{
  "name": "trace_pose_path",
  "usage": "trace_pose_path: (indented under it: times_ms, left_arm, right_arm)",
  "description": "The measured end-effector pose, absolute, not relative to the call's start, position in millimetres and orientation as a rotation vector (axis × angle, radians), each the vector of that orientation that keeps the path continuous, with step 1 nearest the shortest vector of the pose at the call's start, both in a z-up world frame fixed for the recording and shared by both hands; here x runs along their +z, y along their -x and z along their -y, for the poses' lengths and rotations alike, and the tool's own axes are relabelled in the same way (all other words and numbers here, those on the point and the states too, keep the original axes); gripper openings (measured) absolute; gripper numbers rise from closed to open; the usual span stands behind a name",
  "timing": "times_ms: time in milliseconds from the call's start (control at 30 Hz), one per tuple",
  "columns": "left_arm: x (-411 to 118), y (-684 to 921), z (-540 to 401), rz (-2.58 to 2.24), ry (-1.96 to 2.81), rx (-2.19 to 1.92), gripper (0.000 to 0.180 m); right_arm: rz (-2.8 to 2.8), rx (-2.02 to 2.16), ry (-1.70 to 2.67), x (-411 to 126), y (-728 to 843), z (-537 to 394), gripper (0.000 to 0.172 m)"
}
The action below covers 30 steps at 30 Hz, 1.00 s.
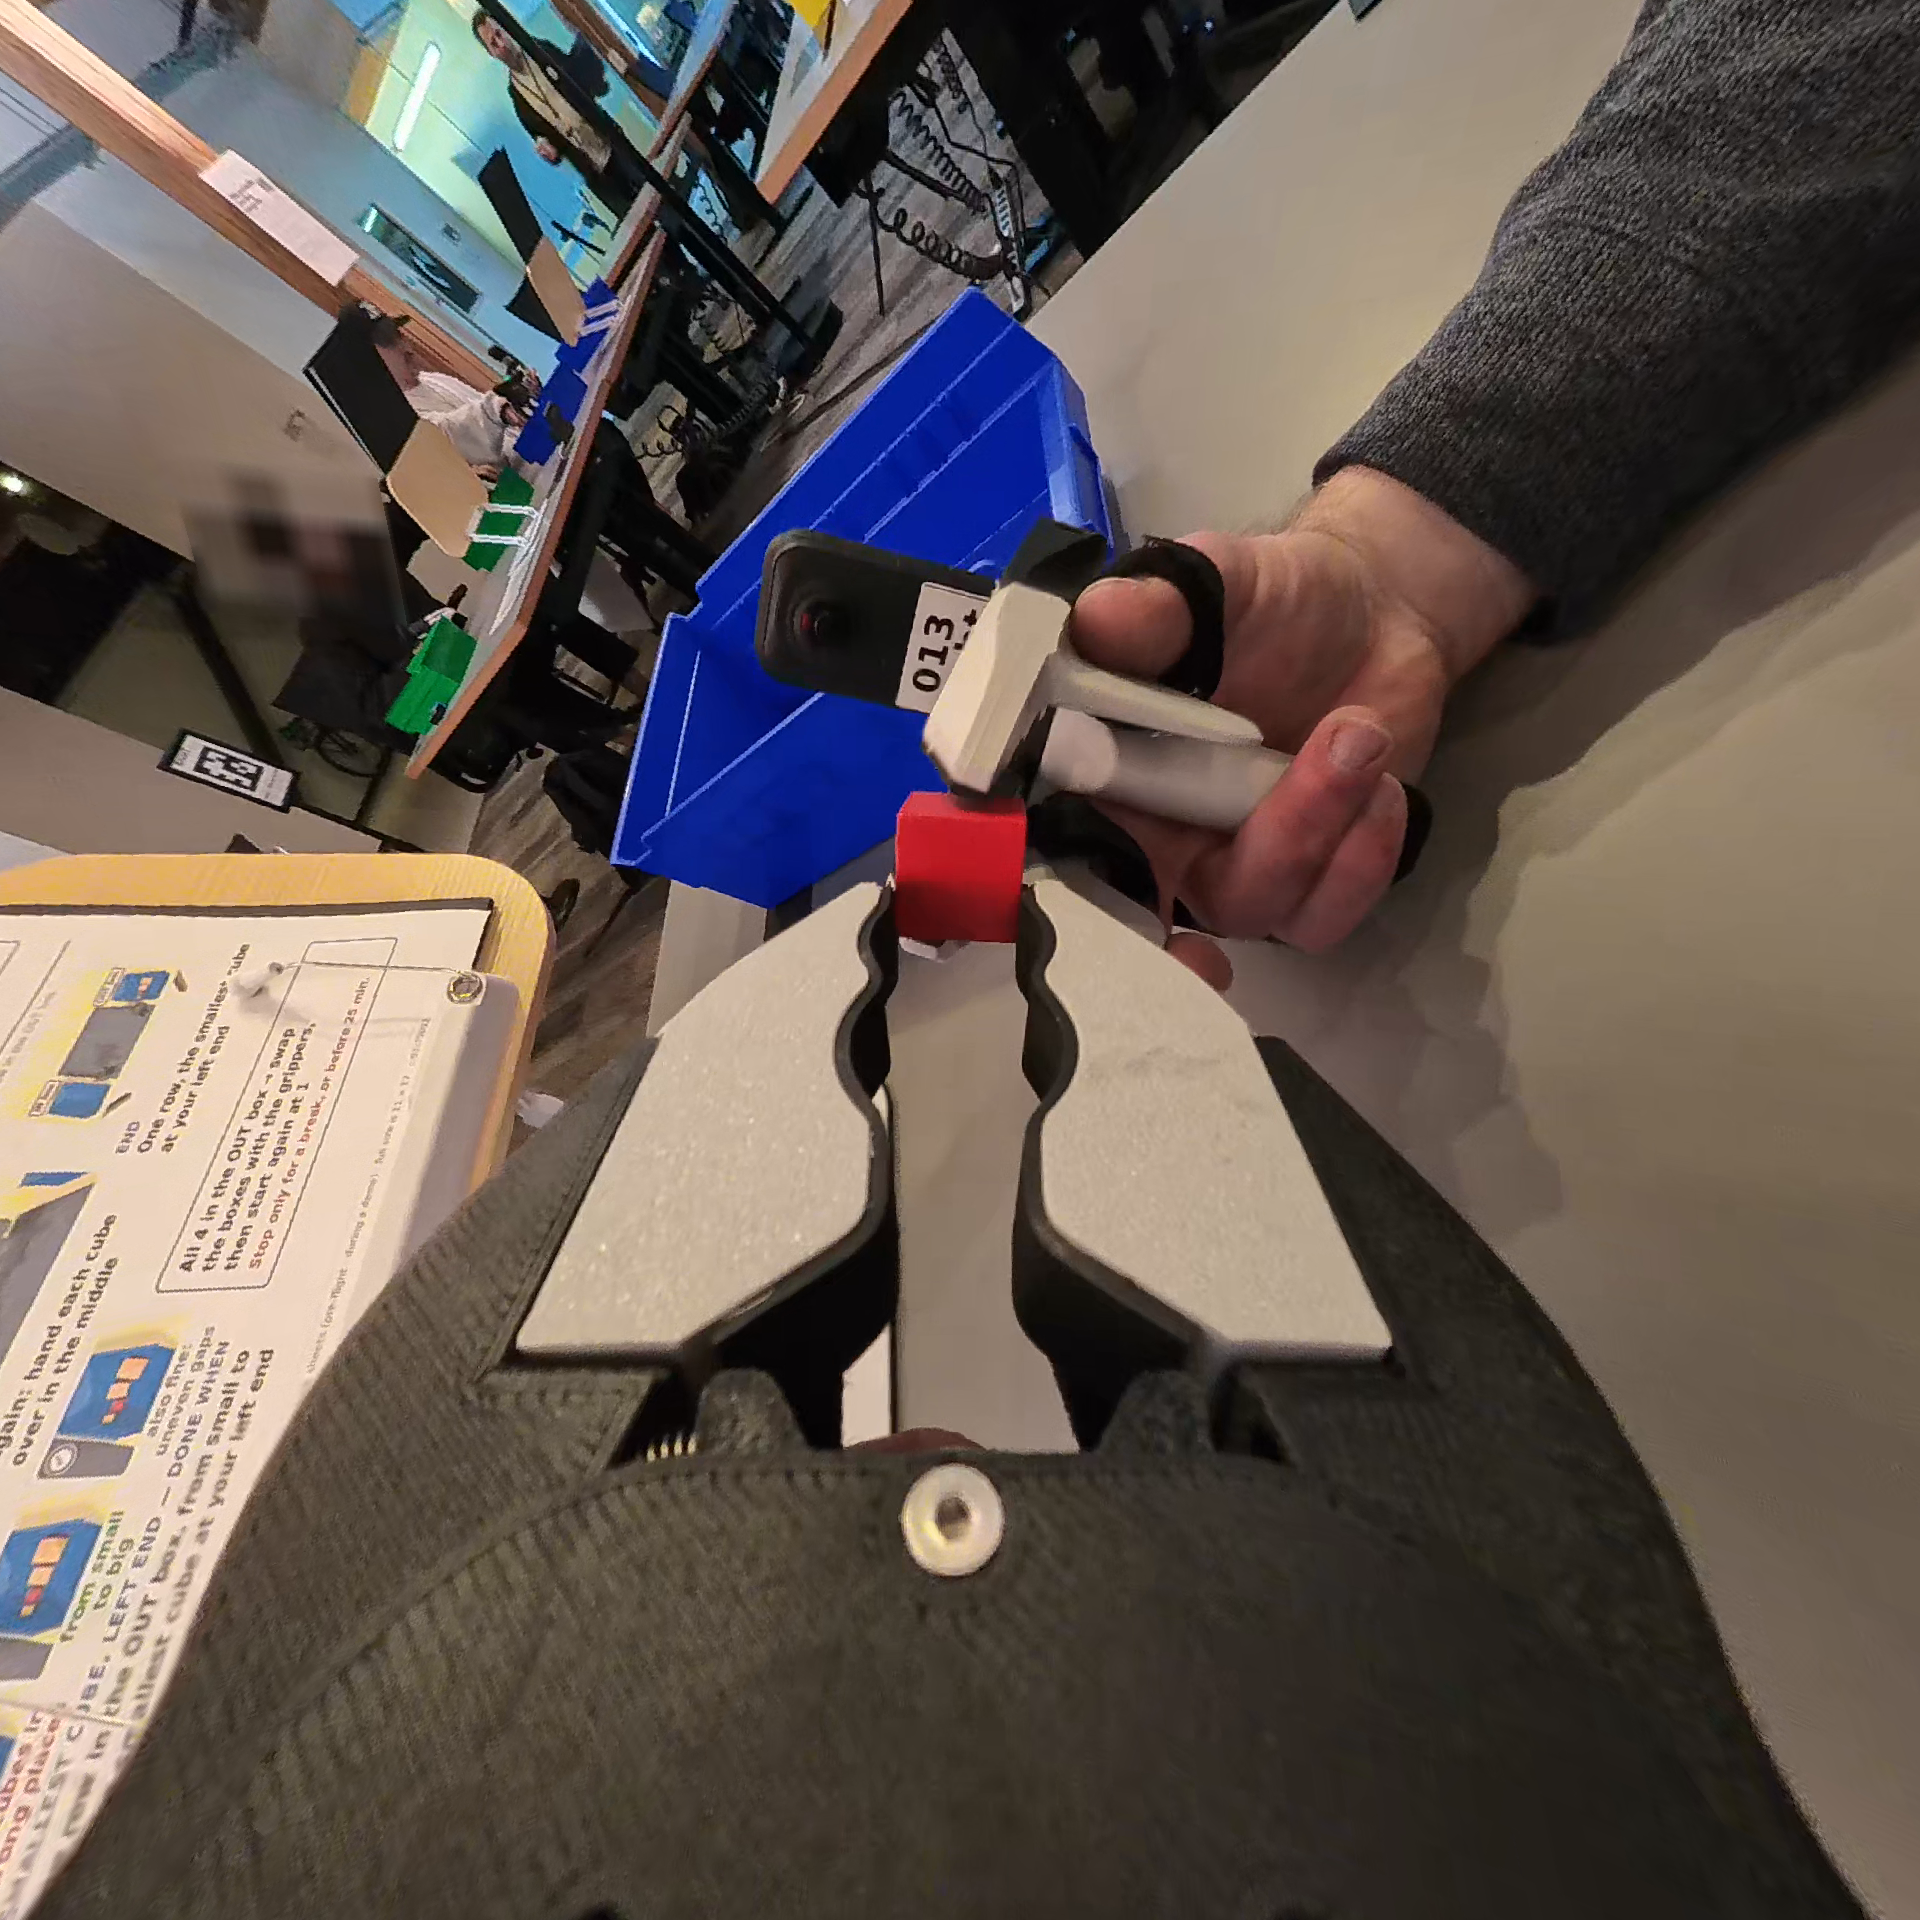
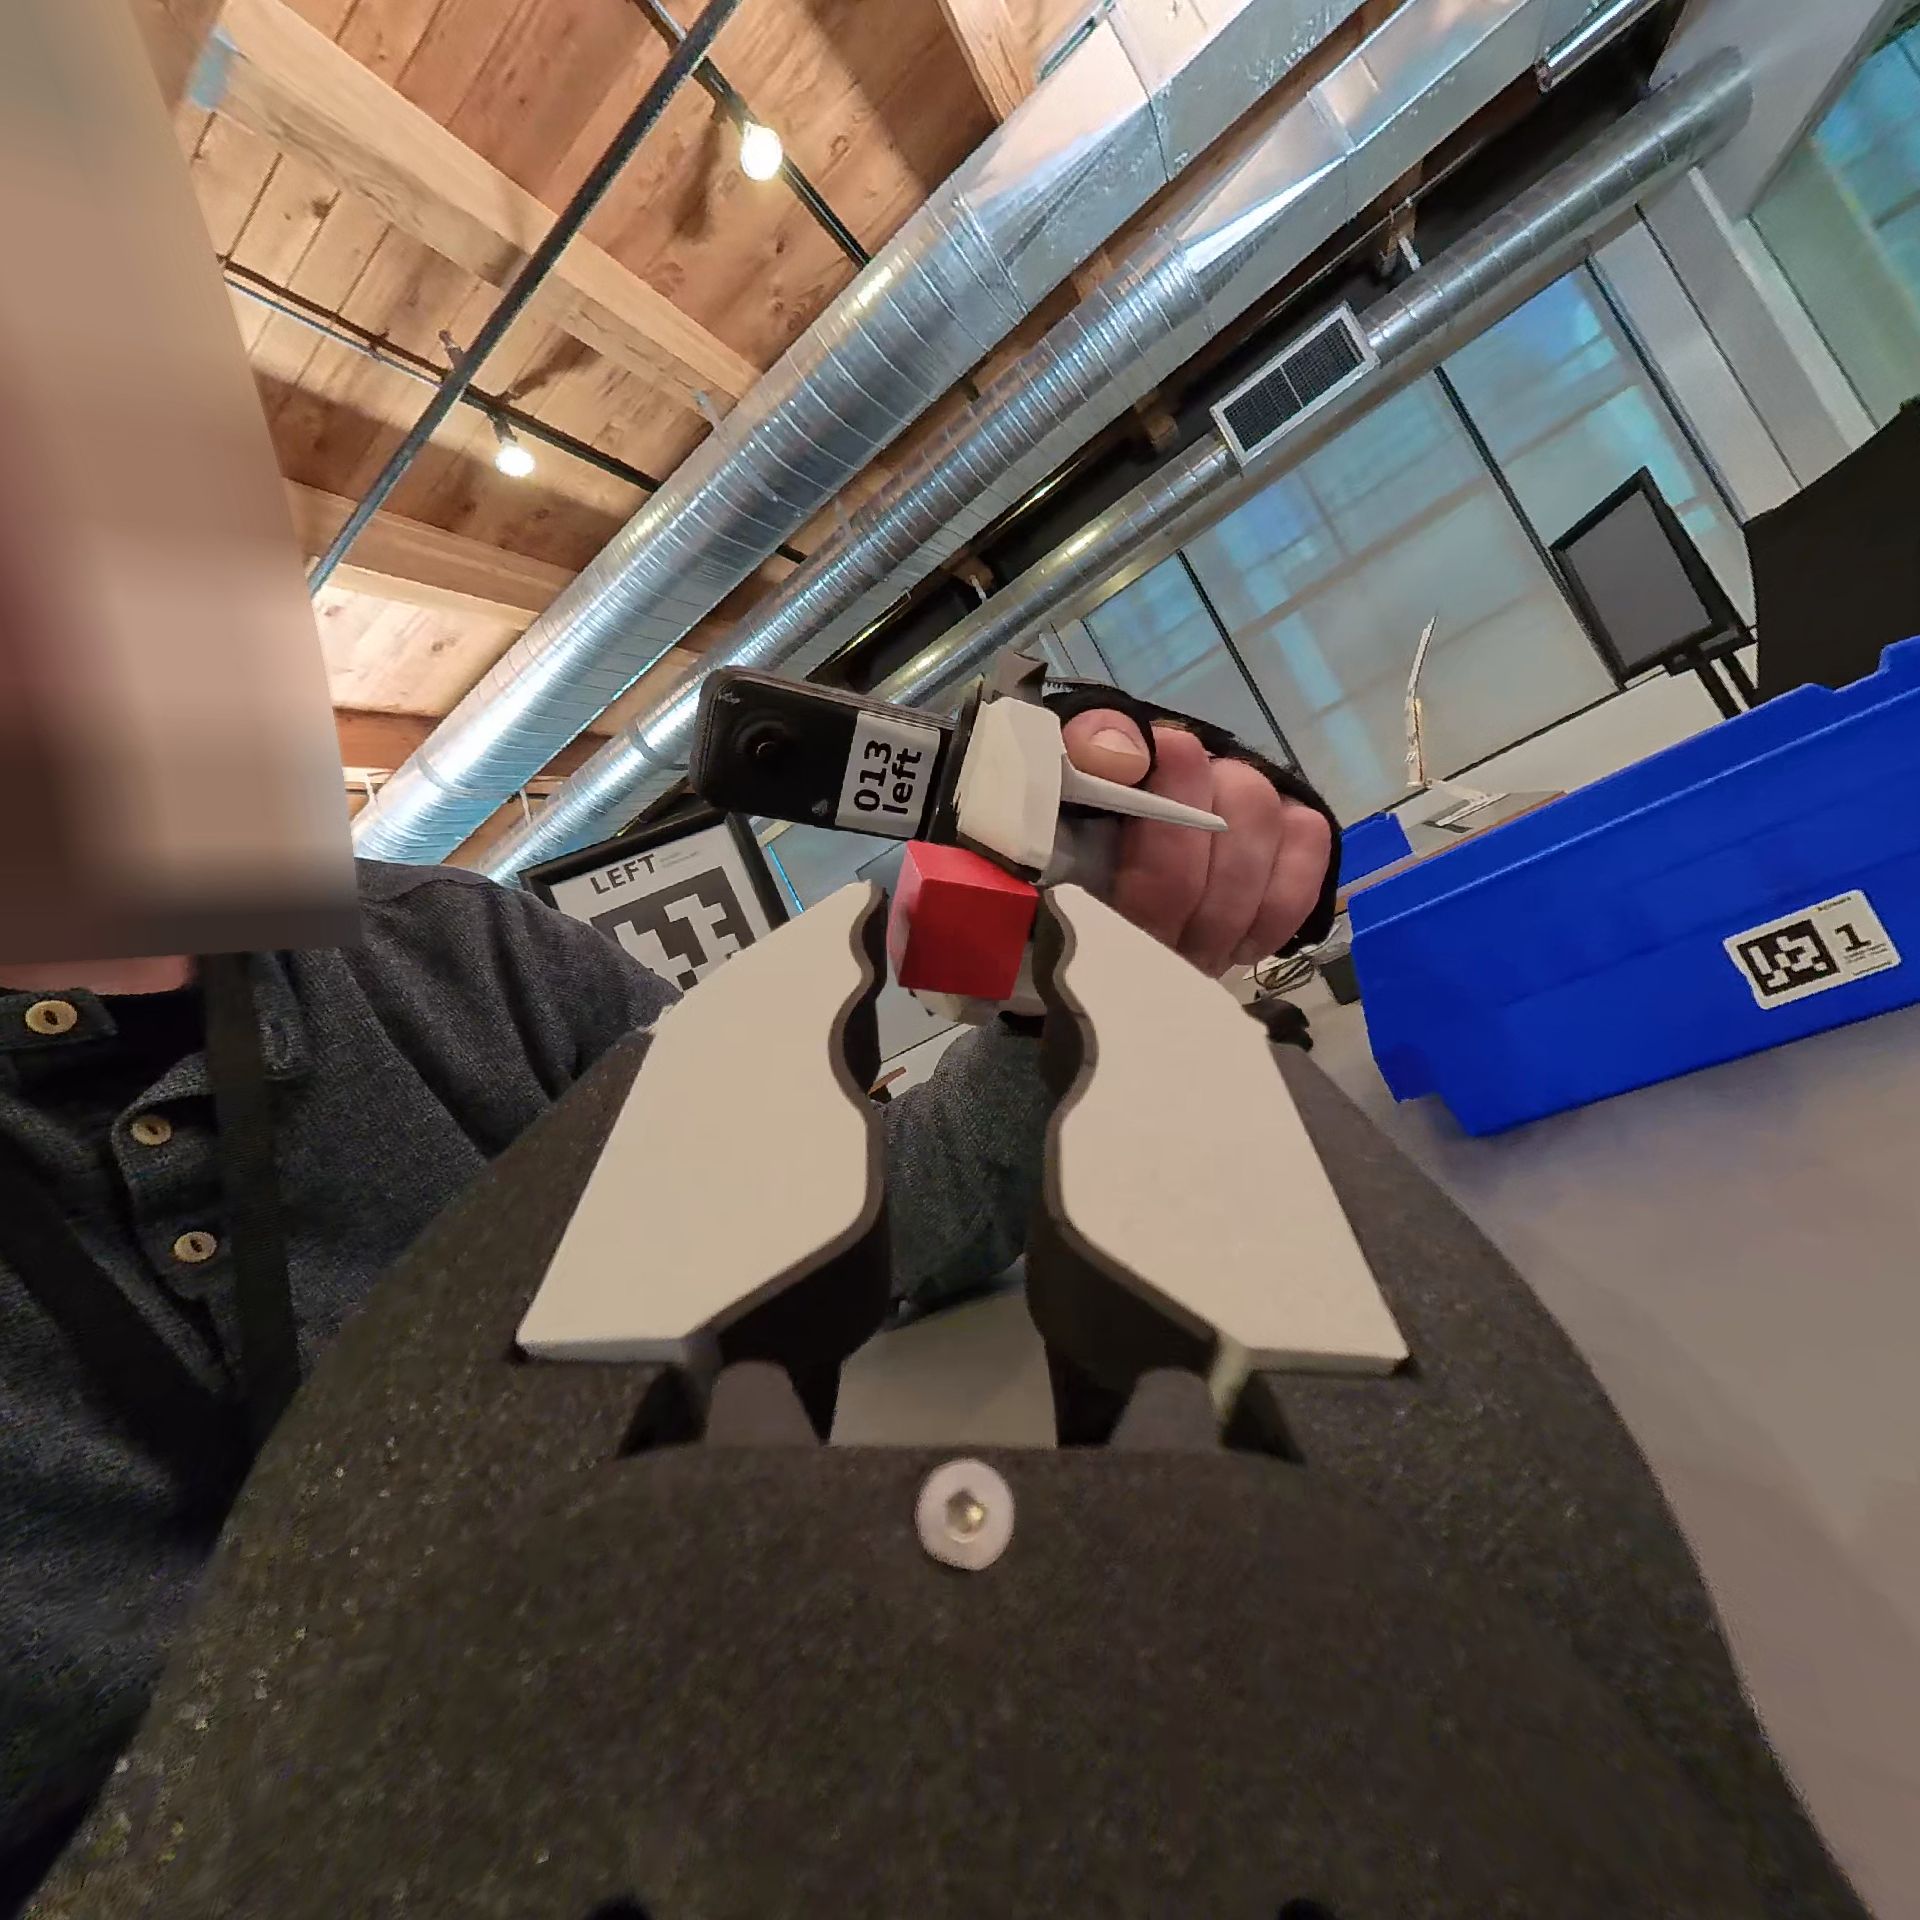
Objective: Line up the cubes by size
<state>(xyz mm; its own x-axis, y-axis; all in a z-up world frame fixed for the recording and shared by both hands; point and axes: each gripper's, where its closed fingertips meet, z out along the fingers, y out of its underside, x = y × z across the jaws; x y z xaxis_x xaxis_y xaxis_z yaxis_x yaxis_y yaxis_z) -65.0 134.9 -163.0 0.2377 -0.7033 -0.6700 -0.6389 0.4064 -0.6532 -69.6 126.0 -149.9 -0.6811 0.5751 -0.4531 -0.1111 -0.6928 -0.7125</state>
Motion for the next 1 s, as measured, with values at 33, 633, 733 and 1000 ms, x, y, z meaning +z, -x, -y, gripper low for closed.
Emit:
trace_pose_path:
  times_ms: [33,633,733,1000]
  left_arm:
    - [-163,64,-134,-1.450,1.273,-0.064,0.021]
    - [-125,87,-131,-1.342,1.271,-0.067,0.046]
    - [-120,102,-131,-1.348,1.297,-0.003,0.025]
    - [-106,121,-127,-1.331,1.306,0.069,0.001]
  right_arm:
    - [0.939,2.394,0.962,-150,69,-126,0.025]
    - [1.039,2.126,0.935,-124,57,-128,0.021]
    - [1.098,1.980,0.918,-104,42,-133,0.021]
    - [1.182,1.394,1.033,-65,-25,-208,0.021]
